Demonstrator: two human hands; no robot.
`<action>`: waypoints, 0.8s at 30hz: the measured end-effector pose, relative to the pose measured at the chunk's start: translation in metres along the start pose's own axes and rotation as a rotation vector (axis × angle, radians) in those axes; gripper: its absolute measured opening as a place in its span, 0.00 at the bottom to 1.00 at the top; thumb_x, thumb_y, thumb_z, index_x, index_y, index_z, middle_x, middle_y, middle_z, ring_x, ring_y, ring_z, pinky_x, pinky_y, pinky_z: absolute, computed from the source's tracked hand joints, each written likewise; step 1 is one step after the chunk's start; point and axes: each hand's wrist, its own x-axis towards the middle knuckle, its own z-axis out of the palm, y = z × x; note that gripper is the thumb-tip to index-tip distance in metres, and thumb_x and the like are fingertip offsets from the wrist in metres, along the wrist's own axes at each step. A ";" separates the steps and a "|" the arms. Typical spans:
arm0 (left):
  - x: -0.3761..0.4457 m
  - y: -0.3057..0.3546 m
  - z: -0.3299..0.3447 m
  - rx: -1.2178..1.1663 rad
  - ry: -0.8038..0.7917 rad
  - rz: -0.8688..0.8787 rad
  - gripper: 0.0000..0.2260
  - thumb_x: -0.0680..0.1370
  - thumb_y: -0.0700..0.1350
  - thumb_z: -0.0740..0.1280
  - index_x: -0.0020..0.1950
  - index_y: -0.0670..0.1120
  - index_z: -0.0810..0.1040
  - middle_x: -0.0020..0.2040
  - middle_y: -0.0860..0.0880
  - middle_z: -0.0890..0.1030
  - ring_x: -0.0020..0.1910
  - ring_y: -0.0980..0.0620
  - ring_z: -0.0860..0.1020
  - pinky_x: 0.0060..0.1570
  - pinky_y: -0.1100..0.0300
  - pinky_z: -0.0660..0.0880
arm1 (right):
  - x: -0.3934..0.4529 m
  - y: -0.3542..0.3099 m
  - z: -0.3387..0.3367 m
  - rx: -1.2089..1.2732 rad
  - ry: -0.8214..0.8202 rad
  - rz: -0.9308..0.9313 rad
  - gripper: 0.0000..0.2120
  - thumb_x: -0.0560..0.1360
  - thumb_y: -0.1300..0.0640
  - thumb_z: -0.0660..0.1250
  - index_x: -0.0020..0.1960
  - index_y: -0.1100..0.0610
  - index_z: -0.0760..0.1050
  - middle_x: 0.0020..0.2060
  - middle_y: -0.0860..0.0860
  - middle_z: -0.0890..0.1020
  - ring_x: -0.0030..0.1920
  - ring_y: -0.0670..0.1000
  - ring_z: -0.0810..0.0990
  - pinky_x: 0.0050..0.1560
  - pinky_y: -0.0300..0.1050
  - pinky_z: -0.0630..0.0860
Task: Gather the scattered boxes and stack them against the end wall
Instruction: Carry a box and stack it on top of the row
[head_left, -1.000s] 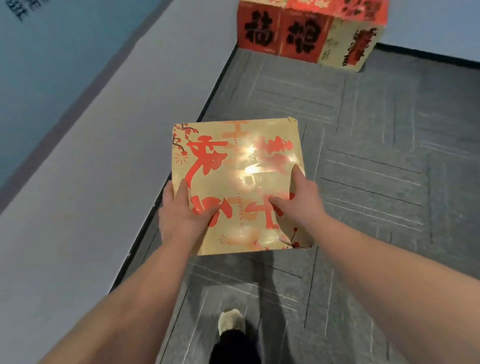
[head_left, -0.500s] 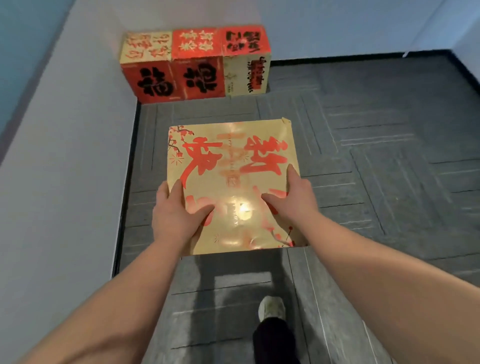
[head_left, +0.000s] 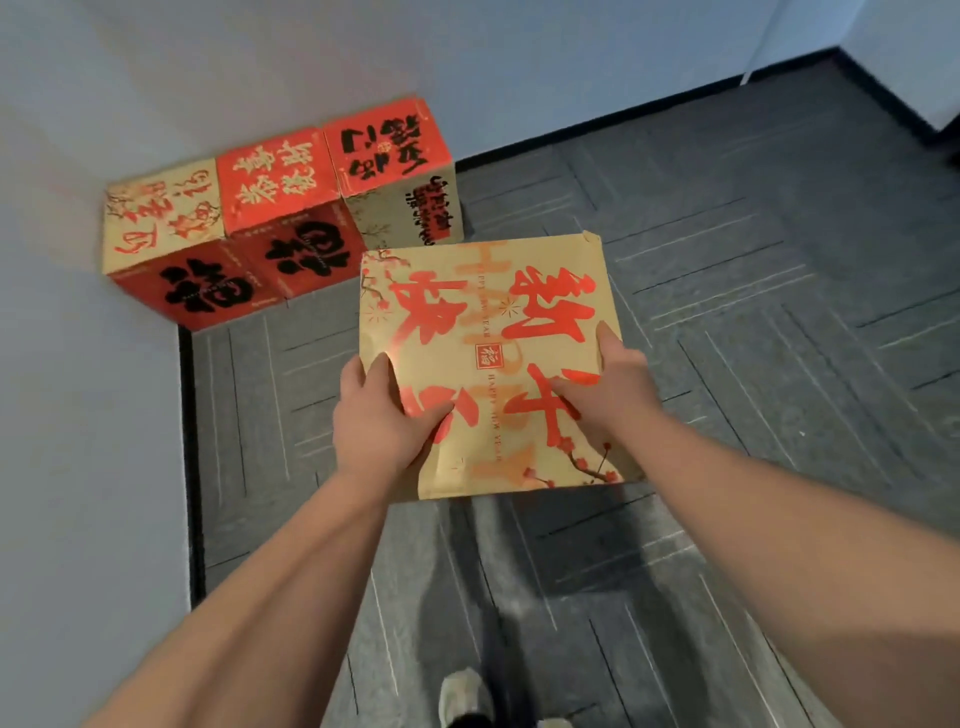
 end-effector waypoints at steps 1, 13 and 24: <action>0.020 0.011 0.003 -0.006 -0.010 0.016 0.35 0.66 0.60 0.75 0.67 0.49 0.68 0.70 0.47 0.65 0.63 0.42 0.72 0.56 0.51 0.71 | 0.018 -0.004 -0.006 -0.003 0.004 0.007 0.39 0.71 0.43 0.72 0.76 0.47 0.56 0.63 0.56 0.69 0.58 0.56 0.75 0.54 0.51 0.75; 0.279 0.122 0.057 -0.040 -0.167 0.098 0.32 0.68 0.57 0.74 0.68 0.51 0.66 0.70 0.50 0.62 0.63 0.47 0.70 0.52 0.53 0.72 | 0.255 -0.072 -0.073 -0.032 0.093 0.128 0.36 0.71 0.44 0.72 0.74 0.45 0.58 0.62 0.55 0.71 0.61 0.58 0.75 0.59 0.59 0.76; 0.478 0.206 0.108 0.012 -0.168 0.038 0.35 0.67 0.60 0.74 0.70 0.51 0.66 0.72 0.49 0.62 0.68 0.47 0.67 0.59 0.50 0.72 | 0.484 -0.112 -0.105 -0.013 -0.002 0.151 0.41 0.71 0.42 0.71 0.77 0.46 0.54 0.61 0.53 0.73 0.58 0.55 0.77 0.55 0.57 0.79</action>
